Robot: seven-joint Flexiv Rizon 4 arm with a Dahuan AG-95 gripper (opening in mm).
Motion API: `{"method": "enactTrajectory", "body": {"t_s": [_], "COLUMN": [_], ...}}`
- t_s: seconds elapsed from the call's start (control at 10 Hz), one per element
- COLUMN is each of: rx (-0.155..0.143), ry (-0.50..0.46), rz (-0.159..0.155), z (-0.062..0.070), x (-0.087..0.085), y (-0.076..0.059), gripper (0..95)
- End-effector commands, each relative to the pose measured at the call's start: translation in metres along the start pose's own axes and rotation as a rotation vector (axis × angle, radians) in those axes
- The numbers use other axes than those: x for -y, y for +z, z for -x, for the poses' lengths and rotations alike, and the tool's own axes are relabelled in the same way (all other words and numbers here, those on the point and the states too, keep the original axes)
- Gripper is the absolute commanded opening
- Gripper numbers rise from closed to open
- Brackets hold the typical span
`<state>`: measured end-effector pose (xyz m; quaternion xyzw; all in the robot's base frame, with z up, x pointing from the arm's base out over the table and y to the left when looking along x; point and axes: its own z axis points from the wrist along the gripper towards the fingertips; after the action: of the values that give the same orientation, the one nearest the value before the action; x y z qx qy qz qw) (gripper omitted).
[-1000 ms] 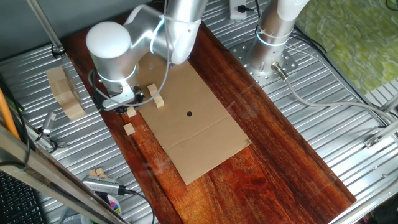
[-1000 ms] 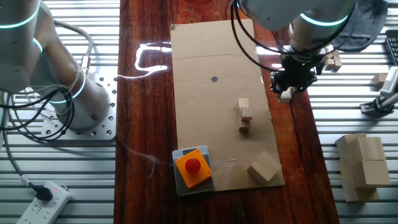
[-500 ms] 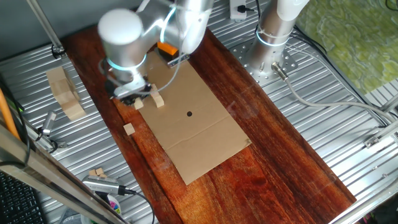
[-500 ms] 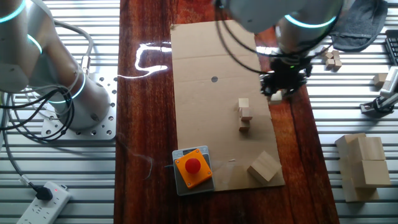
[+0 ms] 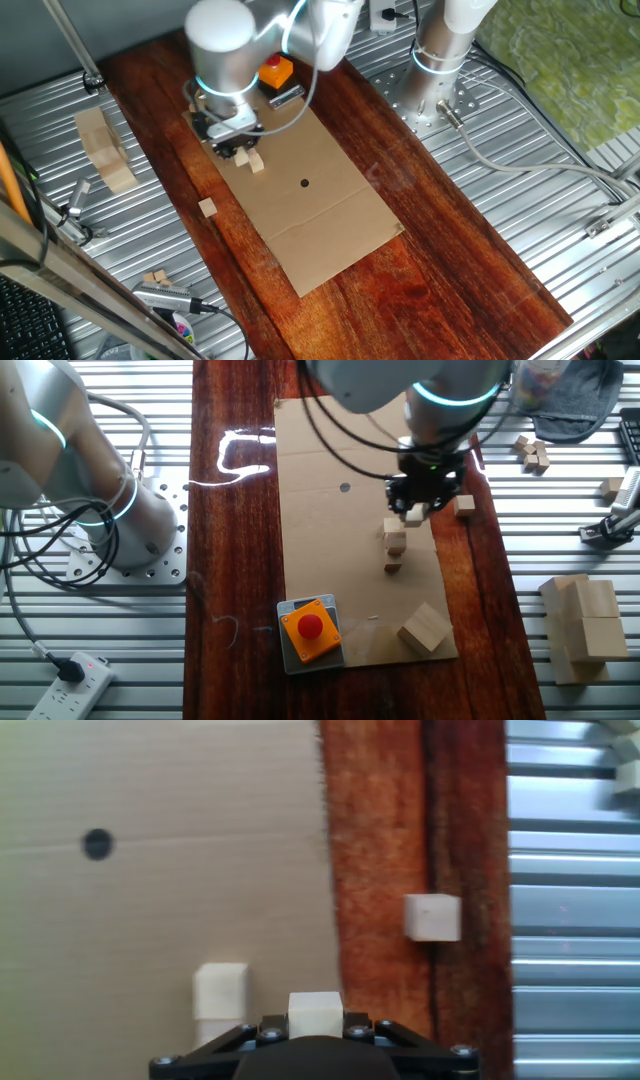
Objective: Stack the blocks into a pyramid shape
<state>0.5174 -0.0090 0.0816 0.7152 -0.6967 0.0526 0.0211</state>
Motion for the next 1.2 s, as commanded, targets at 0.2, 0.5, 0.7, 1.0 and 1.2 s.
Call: {"method": "enactTrajectory", "body": {"t_s": [0.2,0.5,0.7,1.0,1.2], "rx": [0.007,0.019,0.019,0.018,0.017], "ry": [0.007,0.014,0.016,0.016,0.014], "rz": [-0.004,-0.013,-0.016,-0.021,-0.026], "z": [-0.002,-0.005,-0.006,-0.004,-0.003], "x": [-0.006,-0.018,-0.022,-0.022,-0.021], "y": [0.005,0.011,0.013,0.015,0.016], "gripper": [0.0,0.0,0.0,0.0,0.0]}}
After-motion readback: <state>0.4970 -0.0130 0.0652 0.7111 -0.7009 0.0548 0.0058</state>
